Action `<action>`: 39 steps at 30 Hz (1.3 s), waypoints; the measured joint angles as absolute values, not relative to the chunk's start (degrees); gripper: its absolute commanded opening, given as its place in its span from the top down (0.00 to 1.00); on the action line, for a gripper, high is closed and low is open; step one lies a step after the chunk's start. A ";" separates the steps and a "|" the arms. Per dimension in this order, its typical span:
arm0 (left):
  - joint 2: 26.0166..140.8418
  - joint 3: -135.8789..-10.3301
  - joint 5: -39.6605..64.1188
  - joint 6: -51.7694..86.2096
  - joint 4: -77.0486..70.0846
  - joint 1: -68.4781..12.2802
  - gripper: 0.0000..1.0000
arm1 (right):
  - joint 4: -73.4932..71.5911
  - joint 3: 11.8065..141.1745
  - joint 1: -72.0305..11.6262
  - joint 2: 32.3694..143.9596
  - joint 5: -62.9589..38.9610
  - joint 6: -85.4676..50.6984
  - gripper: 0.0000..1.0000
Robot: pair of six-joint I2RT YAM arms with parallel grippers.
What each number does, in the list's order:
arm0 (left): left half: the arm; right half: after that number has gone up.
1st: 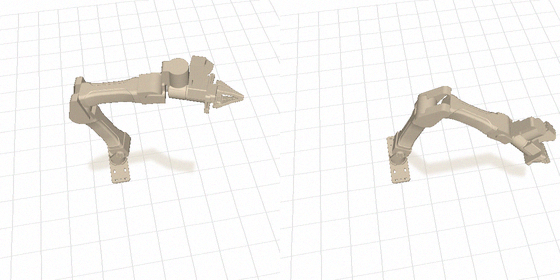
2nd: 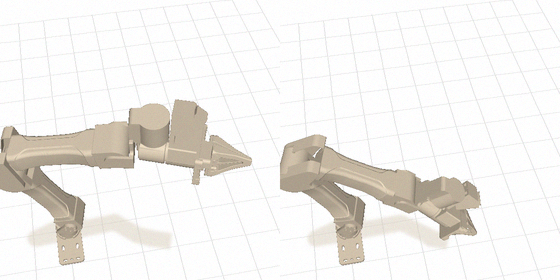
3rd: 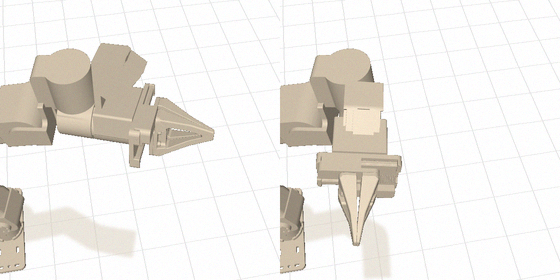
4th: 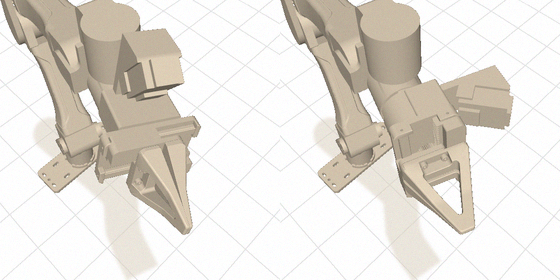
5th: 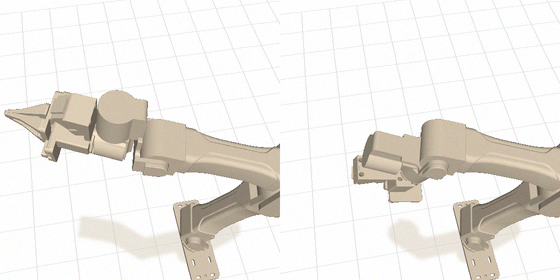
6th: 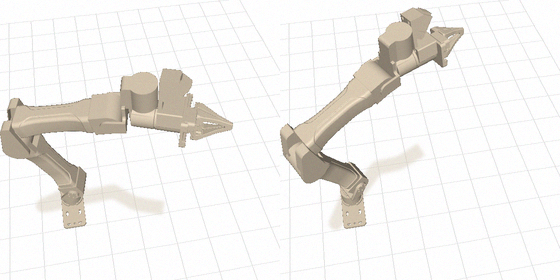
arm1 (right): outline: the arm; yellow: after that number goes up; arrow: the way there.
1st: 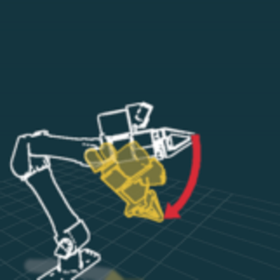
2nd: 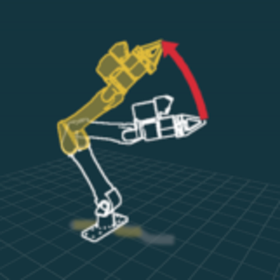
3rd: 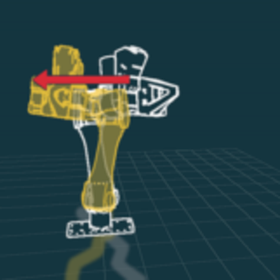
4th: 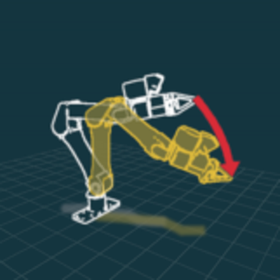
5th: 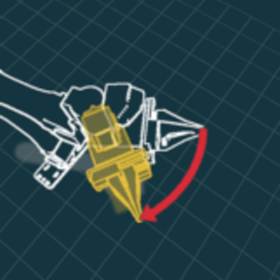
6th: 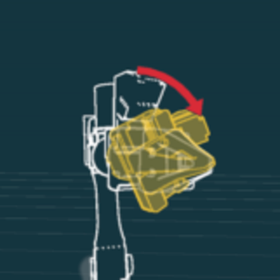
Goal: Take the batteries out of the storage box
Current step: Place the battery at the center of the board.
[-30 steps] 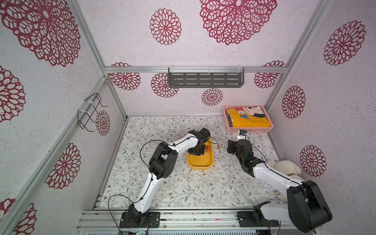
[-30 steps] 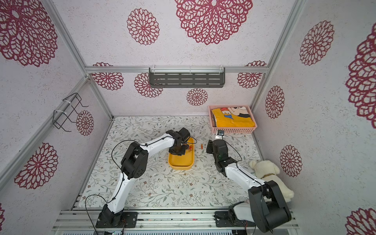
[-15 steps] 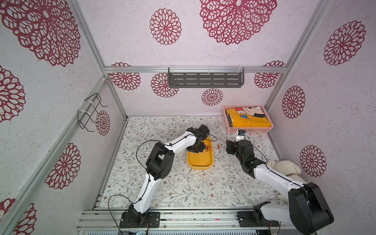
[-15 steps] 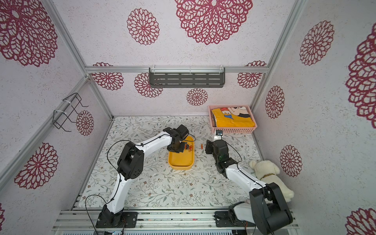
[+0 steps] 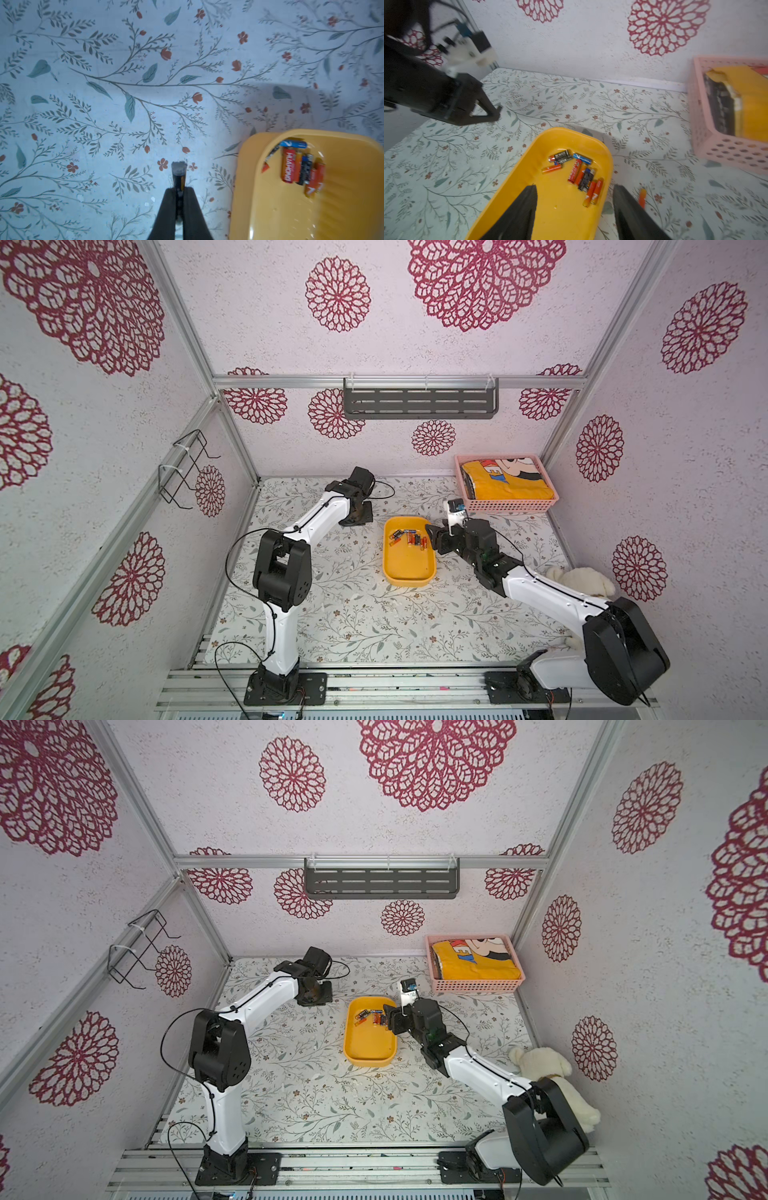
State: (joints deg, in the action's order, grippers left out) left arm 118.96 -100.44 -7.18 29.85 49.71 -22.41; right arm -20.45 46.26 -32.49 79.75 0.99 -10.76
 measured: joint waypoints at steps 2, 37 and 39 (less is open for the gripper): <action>121.47 -100.07 -6.46 29.65 48.97 -22.22 0.98 | -19.00 49.08 -32.82 82.32 0.38 -11.60 0.39; 128.88 -101.10 -5.06 29.74 49.01 -25.30 0.66 | 6.48 70.76 -33.67 100.57 5.02 -15.70 0.50; 127.59 -101.71 -5.39 29.78 49.65 -25.56 0.63 | 7.64 73.01 -33.74 102.00 4.91 -16.67 0.51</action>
State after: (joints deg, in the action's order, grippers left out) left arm 127.59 -101.71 -5.39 29.78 49.65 -25.56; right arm 7.64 73.01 -33.74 102.00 4.91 -16.67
